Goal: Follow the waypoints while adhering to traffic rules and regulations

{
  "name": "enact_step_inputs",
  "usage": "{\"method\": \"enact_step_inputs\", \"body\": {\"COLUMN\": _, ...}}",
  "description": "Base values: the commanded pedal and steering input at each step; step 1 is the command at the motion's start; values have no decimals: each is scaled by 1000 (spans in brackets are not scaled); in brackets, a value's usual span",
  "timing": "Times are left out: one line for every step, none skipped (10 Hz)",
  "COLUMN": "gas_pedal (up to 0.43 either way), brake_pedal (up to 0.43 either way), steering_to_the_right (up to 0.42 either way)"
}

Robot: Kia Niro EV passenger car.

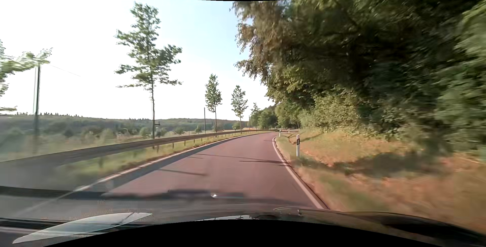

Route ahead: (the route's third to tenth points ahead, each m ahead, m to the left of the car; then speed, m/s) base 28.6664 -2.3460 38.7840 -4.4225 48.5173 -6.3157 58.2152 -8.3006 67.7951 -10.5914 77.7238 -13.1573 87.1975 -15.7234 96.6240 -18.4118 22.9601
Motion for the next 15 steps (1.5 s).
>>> {"method": "enact_step_inputs", "body": {"gas_pedal": 268, "brake_pedal": 0, "steering_to_the_right": 35}}
{"method": "enact_step_inputs", "body": {"gas_pedal": 268, "brake_pedal": 0, "steering_to_the_right": 35}}
{"method": "enact_step_inputs", "body": {"gas_pedal": 268, "brake_pedal": 0, "steering_to_the_right": 35}}
{"method": "enact_step_inputs", "body": {"gas_pedal": 268, "brake_pedal": 0, "steering_to_the_right": 35}}
{"method": "enact_step_inputs", "body": {"gas_pedal": 268, "brake_pedal": 0, "steering_to_the_right": 35}}
{"method": "enact_step_inputs", "body": {"gas_pedal": 280, "brake_pedal": 0, "steering_to_the_right": 33}}
{"method": "enact_step_inputs", "body": {"gas_pedal": 280, "brake_pedal": 0, "steering_to_the_right": 28}}
{"method": "enact_step_inputs", "body": {"gas_pedal": 299, "brake_pedal": 0, "steering_to_the_right": 24}}
{"method": "enact_step_inputs", "body": {"gas_pedal": 311, "brake_pedal": 0, "steering_to_the_right": 23}}
{"method": "enact_step_inputs", "body": {"gas_pedal": 311, "brake_pedal": 0, "steering_to_the_right": 24}}
{"method": "enact_step_inputs", "body": {"gas_pedal": 311, "brake_pedal": 0, "steering_to_the_right": 26}}
{"method": "enact_step_inputs", "body": {"gas_pedal": 311, "brake_pedal": 0, "steering_to_the_right": 26}}
{"method": "enact_step_inputs", "body": {"gas_pedal": 311, "brake_pedal": 0, "steering_to_the_right": 25}}
{"method": "enact_step_inputs", "body": {"gas_pedal": 299, "brake_pedal": 0, "steering_to_the_right": 24}}
{"method": "enact_step_inputs", "body": {"gas_pedal": 299, "brake_pedal": 0, "steering_to_the_right": 24}}
